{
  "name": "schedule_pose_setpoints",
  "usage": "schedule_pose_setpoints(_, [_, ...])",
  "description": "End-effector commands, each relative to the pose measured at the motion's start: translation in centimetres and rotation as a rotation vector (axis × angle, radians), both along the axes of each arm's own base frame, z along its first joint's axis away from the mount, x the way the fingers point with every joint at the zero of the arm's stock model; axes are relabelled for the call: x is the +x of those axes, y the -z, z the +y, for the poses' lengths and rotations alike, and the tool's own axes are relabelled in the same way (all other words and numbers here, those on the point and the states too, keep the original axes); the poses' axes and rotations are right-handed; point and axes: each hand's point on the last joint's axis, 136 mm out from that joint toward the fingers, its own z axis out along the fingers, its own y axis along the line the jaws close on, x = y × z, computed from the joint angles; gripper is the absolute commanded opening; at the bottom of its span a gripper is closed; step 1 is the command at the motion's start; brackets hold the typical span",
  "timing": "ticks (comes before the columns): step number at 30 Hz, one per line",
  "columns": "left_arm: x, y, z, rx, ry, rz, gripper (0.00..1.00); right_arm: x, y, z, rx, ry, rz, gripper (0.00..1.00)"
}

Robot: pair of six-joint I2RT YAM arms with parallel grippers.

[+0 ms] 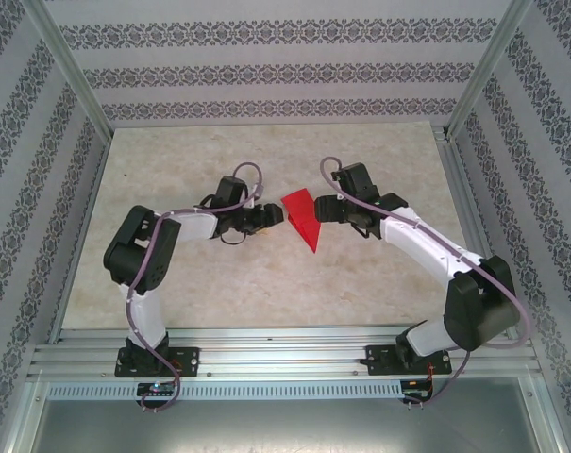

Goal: Fold a paper plane with a square sheet of paper (fold left side to right side)
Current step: Fold the wing for the fifth time at the center of the table.

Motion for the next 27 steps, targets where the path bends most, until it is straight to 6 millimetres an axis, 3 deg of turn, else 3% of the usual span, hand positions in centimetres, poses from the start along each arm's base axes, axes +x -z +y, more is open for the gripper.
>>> schedule_pose_setpoints(1, [2.5,-2.9,-2.8,-0.107,0.0,-0.08,0.67,0.9,-1.3,2.1,0.205,-0.047,-0.036,0.74])
schedule_pose_setpoints(8, [3.6,-1.0,-5.2,-0.121,0.023,-0.046,0.53,0.8,1.5,1.3,0.344,-0.044,0.056,0.67])
schedule_pose_setpoints(15, [3.8,0.0,-5.7,-0.104,0.067,-0.044,0.27,0.5,3.7,0.8,0.408,-0.077,0.119,0.63])
schedule_pose_setpoints(20, [3.1,-0.9,-5.5,-0.105,0.131,-0.081,0.08,0.8,4.3,1.0,0.418,-0.138,0.122,0.61])
schedule_pose_setpoints(27, [0.0,-3.6,-4.7,-0.109,0.314,-0.162,0.03,2.0,4.0,1.7,0.459,-0.267,0.086,0.6])
